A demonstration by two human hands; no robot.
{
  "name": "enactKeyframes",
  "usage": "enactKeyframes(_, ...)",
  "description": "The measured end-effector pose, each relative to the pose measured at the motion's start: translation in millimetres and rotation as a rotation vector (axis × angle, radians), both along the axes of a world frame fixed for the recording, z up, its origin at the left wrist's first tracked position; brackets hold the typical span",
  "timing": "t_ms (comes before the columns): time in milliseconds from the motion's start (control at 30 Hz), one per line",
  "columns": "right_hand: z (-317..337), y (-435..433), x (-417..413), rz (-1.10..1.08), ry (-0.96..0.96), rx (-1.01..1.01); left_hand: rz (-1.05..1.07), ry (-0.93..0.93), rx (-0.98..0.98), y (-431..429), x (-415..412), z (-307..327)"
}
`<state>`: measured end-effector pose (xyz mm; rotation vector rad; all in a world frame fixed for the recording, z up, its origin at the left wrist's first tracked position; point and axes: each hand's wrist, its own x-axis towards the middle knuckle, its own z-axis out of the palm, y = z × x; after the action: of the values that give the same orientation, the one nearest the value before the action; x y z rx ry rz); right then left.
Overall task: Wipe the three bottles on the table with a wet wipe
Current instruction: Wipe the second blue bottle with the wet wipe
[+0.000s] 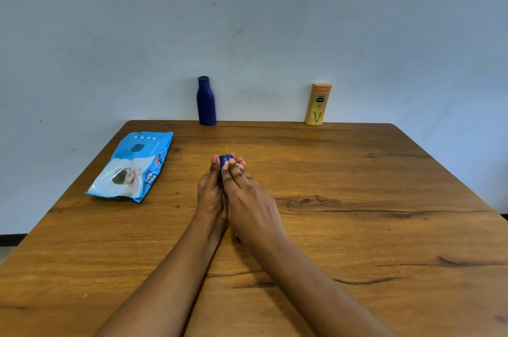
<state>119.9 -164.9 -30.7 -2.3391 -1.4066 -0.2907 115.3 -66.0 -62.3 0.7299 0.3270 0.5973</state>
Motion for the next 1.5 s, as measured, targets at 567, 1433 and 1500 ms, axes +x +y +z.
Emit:
enactKeyframes(567, -32, -100, -11, 0.068, 0.282, 0.169, 0.064, 0.065, 0.027, 1, 5, -7)
enactKeyframes(1433, -6, 8, 1, -0.012, 0.087, 0.095, -0.022, 0.038, -0.053, 5, 2, -11)
enactKeyframes(1500, -14, -9, -7, 0.014, 0.094, 0.130, -0.026, 0.011, -0.076, 5, 3, -12)
